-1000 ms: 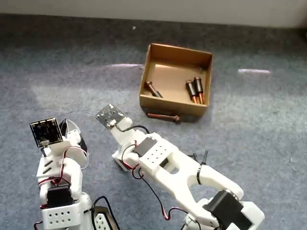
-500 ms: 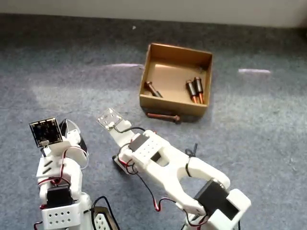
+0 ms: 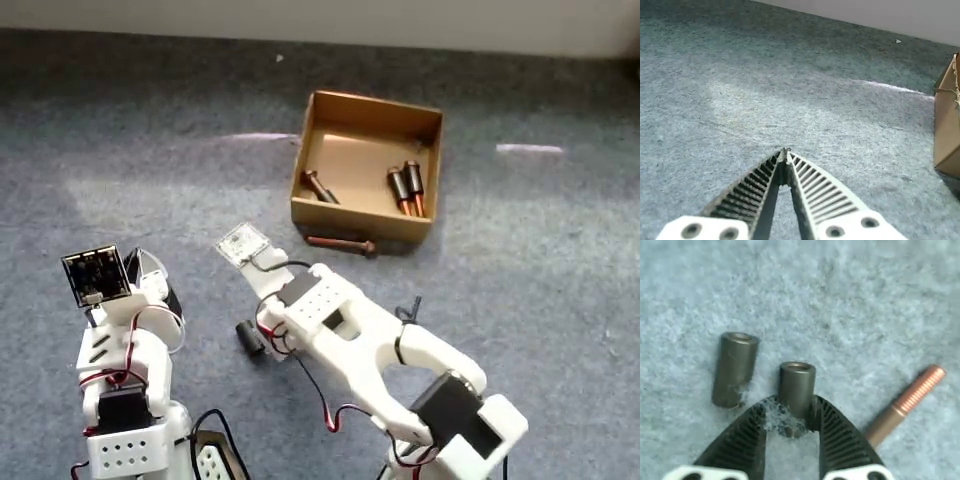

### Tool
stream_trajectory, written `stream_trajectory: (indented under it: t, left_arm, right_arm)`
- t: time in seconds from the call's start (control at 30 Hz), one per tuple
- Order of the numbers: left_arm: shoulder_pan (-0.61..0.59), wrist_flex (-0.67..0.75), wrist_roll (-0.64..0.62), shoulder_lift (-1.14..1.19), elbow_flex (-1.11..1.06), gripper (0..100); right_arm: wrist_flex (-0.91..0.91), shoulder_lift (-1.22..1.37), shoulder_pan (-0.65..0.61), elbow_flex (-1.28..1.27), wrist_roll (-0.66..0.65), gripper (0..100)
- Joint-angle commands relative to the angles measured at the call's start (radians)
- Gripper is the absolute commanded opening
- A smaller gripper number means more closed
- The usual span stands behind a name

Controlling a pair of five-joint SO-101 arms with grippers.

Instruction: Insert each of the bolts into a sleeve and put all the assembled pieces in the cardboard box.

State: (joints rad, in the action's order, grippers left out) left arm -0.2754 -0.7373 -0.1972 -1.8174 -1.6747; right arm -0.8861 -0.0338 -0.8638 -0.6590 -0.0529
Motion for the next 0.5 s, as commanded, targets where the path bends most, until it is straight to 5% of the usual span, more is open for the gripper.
stream_trajectory:
  t: [0.0, 0.37, 0.47]
  left_arm:
    - [-0.013, 0.021, 0.012, -0.012, -0.021, 1]
    - [-0.013, 0.018, 0.023, -0.012, -0.021, 1]
    - [-0.013, 0.017, 0.184, -0.012, -0.021, 1]
  right_arm:
    - [-0.088, -0.157, 0.084, 0.021, 0.002, 0.5]
    - [-0.245, -0.656, 0.375, -0.056, 0.002, 0.5]
    - [-0.242, -0.714, 0.479, -0.13, 0.0, 0.5]
